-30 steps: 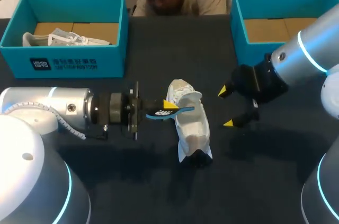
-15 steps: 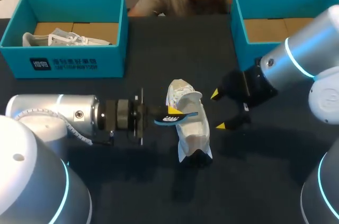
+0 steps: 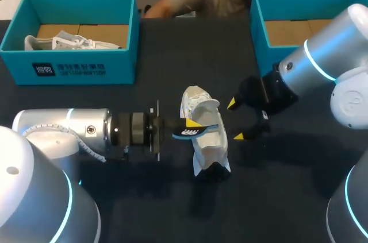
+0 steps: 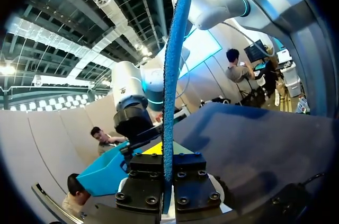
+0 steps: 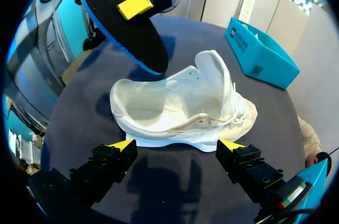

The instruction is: Take the shoe out of the shoebox, open the shoe tongue, remove and reinsert the insole, then place the shoe into the shoebox

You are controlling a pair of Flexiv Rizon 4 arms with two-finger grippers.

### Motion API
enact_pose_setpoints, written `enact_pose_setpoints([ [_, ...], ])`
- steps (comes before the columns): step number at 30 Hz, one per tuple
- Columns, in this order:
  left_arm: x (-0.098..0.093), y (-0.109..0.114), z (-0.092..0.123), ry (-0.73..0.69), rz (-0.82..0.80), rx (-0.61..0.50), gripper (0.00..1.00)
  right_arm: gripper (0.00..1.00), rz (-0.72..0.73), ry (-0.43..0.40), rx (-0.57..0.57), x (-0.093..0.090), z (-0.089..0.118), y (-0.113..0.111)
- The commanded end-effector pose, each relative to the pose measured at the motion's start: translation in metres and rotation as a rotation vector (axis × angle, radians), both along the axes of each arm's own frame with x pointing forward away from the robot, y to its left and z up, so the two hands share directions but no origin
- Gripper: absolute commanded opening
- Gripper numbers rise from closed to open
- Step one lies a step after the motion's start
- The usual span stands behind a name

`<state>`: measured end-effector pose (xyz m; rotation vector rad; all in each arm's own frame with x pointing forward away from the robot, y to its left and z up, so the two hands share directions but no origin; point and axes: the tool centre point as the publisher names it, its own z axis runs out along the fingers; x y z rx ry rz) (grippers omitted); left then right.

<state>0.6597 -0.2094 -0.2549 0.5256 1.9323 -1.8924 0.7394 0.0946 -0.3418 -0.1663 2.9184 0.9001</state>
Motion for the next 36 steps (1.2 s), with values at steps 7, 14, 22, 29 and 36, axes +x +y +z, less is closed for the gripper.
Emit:
enact_pose_setpoints([
  [7,0.007,-0.014,-0.011,-0.005,0.018,0.015,0.00,1.00,-0.002,-0.001,-0.003,0.000,0.000,0.001],
  [14,0.009,-0.020,-0.022,0.010,0.009,0.027,0.00,1.00,-0.002,-0.001,-0.003,0.000,0.000,0.001],
  [22,0.014,-0.025,-0.039,0.001,0.008,0.048,0.00,1.00,-0.002,-0.001,-0.003,0.000,0.000,0.001],
  [29,0.018,-0.029,-0.051,-0.004,0.014,0.065,0.00,1.00,-0.002,-0.001,-0.003,0.000,0.000,0.001],
  [36,0.025,-0.034,-0.062,-0.034,0.024,0.087,0.00,1.00,-0.002,-0.001,-0.003,0.000,0.000,0.001],
])
